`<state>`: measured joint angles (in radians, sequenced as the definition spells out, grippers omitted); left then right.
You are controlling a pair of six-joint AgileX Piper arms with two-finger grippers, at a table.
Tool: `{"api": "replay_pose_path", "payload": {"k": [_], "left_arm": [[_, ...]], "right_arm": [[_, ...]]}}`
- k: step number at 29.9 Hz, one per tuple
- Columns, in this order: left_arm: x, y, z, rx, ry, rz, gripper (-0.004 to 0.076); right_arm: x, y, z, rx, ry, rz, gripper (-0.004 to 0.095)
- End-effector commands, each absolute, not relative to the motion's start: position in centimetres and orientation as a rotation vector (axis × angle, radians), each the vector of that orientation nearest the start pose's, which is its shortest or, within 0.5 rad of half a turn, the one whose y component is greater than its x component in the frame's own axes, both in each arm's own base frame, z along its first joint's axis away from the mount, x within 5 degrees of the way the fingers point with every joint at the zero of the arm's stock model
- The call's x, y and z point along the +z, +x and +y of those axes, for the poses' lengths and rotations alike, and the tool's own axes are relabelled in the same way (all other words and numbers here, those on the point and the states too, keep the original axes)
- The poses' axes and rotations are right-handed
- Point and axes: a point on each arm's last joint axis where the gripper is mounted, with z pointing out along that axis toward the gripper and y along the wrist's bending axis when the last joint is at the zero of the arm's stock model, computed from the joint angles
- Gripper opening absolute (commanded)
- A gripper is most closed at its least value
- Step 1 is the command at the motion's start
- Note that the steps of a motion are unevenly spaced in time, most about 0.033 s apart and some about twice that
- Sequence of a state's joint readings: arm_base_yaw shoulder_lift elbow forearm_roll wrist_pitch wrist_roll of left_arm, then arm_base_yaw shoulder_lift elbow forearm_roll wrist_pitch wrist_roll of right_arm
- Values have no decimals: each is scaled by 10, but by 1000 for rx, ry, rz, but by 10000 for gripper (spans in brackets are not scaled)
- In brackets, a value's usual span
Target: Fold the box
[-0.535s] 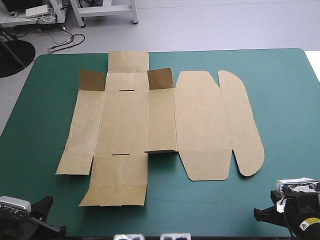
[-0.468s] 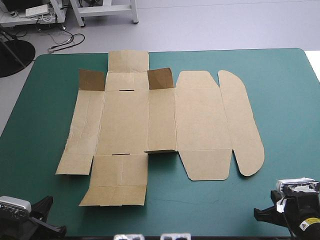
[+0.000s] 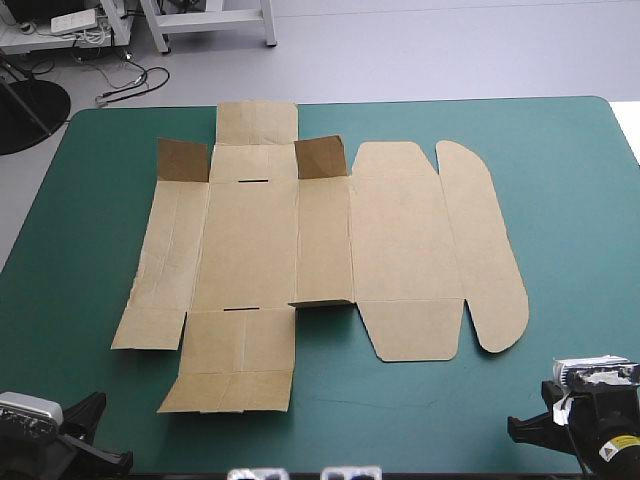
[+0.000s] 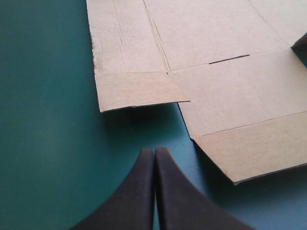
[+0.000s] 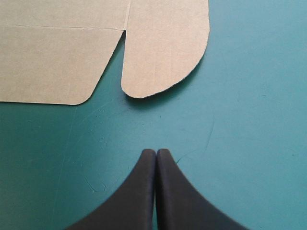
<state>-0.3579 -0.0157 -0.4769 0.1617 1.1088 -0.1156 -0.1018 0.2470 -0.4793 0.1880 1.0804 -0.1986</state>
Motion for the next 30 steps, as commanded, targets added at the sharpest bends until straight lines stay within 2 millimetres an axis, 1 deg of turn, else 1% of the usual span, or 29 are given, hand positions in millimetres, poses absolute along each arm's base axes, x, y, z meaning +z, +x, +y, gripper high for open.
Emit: {"api": "replay_pose_path", "payload": {"k": [1,3,7,11,14,16,21,26,28,30], "left_arm": [[289,2,13,-105,242,1997,-10],[303,4,12,-105,242,1996,-10],[343,16,9,-72,260,1974,-10],[384,41,3,-24,273,1971,-10],[402,64,-3,30,284,1994,-10],[410,82,-9,54,295,2019,-9],[420,128,-23,121,327,2084,-9],[431,177,-34,207,280,2100,-2],[433,195,-36,228,258,2119,6],[434,212,-32,236,206,2148,14]], "right_arm": [[279,38,12,83,-93,2239,-20],[279,38,12,83,-93,2239,-20],[279,38,12,83,-93,2239,-20],[279,38,12,83,-93,2239,-20],[279,38,12,83,-93,2239,-20],[279,38,12,83,-93,2239,-20],[279,38,12,83,-93,2239,-20],[279,38,12,83,-93,2239,-20],[279,38,12,83,-93,2239,-20],[279,38,12,83,-93,2239,-20]]}}
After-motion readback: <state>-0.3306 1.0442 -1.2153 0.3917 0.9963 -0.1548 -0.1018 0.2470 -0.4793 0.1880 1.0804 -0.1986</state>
